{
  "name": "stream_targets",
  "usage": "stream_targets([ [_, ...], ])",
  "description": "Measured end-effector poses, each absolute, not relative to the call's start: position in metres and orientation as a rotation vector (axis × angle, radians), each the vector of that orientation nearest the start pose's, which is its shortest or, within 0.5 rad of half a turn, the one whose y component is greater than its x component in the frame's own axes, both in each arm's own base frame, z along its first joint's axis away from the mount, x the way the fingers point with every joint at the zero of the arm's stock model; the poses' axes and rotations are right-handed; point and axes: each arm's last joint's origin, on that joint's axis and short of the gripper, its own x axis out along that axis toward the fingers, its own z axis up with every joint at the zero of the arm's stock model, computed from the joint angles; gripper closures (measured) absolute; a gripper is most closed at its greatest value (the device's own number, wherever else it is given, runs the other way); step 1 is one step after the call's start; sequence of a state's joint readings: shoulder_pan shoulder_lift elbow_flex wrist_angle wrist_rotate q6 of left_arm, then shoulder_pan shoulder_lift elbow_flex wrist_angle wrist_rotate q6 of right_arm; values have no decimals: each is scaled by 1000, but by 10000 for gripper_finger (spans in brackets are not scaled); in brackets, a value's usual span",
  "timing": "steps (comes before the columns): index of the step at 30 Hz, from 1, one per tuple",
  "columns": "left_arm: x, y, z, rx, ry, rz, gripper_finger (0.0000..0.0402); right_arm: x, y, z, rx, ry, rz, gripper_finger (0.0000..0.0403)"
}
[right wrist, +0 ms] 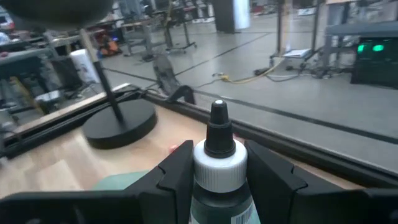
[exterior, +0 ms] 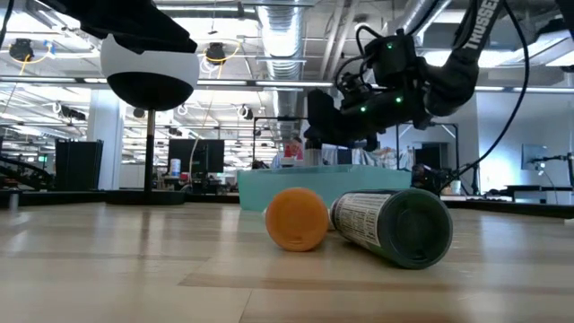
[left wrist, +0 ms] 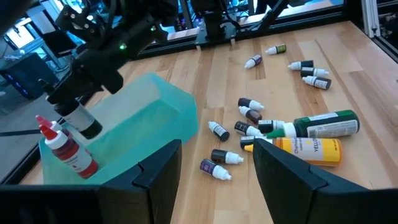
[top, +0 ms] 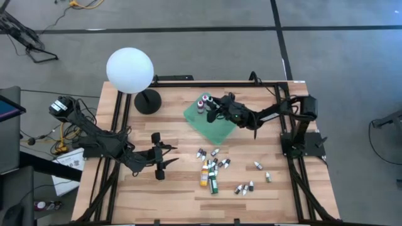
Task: Pick & Place food coloring
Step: Put the large black food coloring bottle into the green bin
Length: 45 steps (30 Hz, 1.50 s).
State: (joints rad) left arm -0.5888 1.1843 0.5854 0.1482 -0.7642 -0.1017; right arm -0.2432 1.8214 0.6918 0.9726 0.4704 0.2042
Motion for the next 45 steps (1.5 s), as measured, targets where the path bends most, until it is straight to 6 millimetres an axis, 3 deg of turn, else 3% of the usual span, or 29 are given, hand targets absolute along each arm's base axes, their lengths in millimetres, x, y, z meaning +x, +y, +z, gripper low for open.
stream_targets([
  [22, 208, -115, 221, 196, 346, 176, 208, 321, -95, 143, 167, 138, -791, 280],
  [38, 208, -115, 221, 193, 348, 164, 208, 323, -84, 141, 172, 151, -812, 280],
  [45, 208, -115, 221, 189, 348, 164, 208, 328, -80, 117, 189, 114, -834, 280],
])
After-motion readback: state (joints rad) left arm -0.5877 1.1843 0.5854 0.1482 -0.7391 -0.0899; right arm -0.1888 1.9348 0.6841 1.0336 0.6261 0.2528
